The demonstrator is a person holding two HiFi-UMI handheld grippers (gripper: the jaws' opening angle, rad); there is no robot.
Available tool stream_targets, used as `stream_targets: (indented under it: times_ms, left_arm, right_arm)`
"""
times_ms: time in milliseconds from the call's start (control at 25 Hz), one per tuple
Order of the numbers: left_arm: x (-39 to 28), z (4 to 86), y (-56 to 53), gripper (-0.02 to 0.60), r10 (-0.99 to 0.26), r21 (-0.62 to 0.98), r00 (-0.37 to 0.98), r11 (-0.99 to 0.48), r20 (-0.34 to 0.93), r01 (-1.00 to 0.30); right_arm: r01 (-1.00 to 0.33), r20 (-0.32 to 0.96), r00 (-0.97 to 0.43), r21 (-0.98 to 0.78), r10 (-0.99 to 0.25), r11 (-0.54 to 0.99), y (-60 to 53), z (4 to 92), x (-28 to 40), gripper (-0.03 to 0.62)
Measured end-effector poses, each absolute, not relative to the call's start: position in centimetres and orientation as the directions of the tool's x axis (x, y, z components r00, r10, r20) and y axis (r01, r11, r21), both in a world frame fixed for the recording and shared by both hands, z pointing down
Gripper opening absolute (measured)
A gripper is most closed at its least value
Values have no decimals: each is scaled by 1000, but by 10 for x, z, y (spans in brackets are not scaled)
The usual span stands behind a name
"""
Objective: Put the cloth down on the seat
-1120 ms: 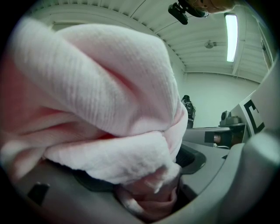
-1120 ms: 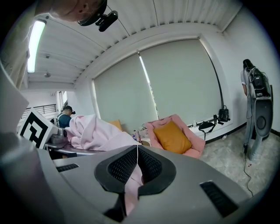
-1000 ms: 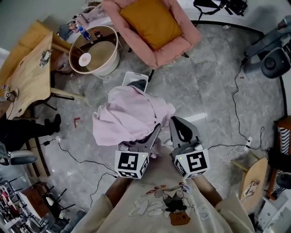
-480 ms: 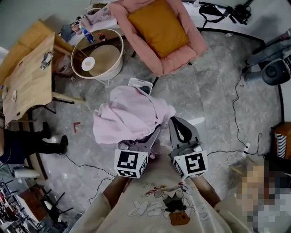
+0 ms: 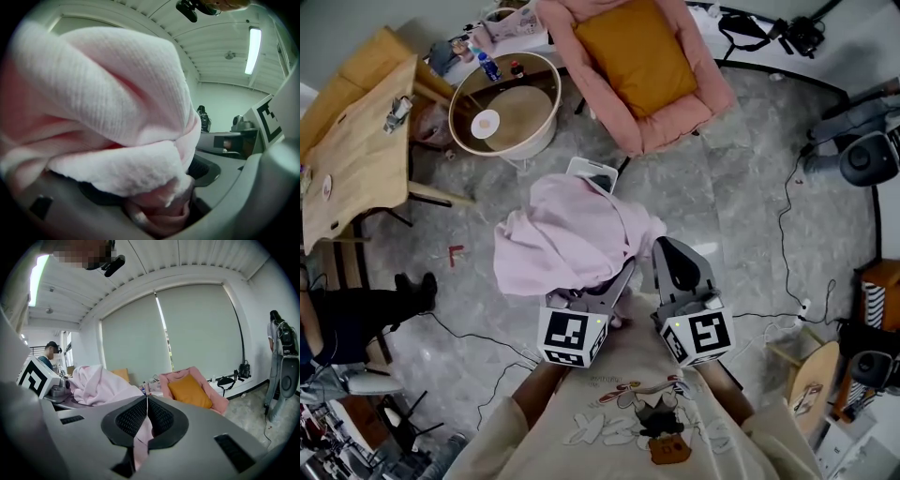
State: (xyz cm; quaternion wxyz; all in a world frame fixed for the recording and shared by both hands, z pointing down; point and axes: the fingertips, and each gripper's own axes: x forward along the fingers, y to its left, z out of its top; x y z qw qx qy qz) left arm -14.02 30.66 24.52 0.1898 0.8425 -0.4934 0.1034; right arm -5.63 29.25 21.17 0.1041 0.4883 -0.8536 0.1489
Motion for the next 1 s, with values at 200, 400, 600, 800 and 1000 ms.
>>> stream_targets:
  times_ms: [200, 400, 600, 800, 1000]
  left_arm:
    - [-151, 245, 299, 422, -809, 217, 469, -417, 353, -882]
    - [-156, 242, 273, 422, -831, 188, 446, -405, 333, -895]
    - [-148, 242, 237, 422, -826, 170, 442, -408, 350, -897]
    - [-127, 249, 203, 422, -820, 165, 437, -405, 370, -899]
    - [-107, 251, 157, 422, -824, 170, 413, -377, 388, -911]
  right_arm:
    - [-845, 315, -532, -145, -786, 514, 282, 214, -72, 20]
    - [-826, 278, -560, -107, -781, 554, 260, 207, -78, 20]
    - [-827, 278, -561, -150, -779, 542, 224, 210, -70, 20]
    - [-813, 288, -580, -145, -762, 564, 196, 216, -55, 20]
    - [-805, 289, -592, -171, -753, 567, 146, 218, -28, 20]
